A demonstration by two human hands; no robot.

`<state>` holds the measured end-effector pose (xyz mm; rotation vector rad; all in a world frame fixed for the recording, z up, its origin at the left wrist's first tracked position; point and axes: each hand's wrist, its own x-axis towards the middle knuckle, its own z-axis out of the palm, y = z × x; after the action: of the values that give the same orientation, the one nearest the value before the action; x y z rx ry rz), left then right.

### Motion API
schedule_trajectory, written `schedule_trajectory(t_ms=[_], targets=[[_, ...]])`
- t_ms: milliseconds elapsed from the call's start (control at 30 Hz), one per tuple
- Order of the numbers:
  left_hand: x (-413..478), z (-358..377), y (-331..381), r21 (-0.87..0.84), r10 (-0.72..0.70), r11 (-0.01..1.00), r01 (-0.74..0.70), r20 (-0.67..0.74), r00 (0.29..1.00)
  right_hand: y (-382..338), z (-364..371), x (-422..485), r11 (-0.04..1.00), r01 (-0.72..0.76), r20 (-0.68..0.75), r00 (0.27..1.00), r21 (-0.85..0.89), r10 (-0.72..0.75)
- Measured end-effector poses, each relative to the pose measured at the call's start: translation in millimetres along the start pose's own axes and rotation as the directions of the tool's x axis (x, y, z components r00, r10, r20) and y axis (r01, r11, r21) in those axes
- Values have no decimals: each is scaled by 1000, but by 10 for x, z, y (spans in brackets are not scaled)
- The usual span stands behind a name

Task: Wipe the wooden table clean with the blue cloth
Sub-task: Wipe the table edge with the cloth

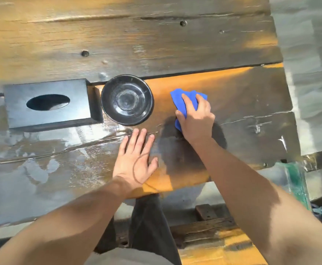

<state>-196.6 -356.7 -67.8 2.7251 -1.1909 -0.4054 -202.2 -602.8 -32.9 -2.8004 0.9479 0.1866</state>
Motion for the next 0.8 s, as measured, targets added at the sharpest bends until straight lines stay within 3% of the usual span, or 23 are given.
schedule_trajectory(t_ms=[167,367,533,700,800], targets=[[-3,20,-11,65,-11,998,12,-15,1000,1,98,-53,987,-94,29,995,134,91],[-4,-26,32,112,-38,993,36,18,999,294,67,-519,982,14,35,999,190,-21],[16,-176,96,115,-90,991,74,137,987,619,-26,-894,905,-16,119,992,425,-39],[144,-385,290,94,-207,978,187,307,929,1019,-140,-1364,674,-297,348,935,677,62],[235,-526,488,92,-262,965,245,318,911,1273,-232,-1864,287,-460,433,888,840,156]])
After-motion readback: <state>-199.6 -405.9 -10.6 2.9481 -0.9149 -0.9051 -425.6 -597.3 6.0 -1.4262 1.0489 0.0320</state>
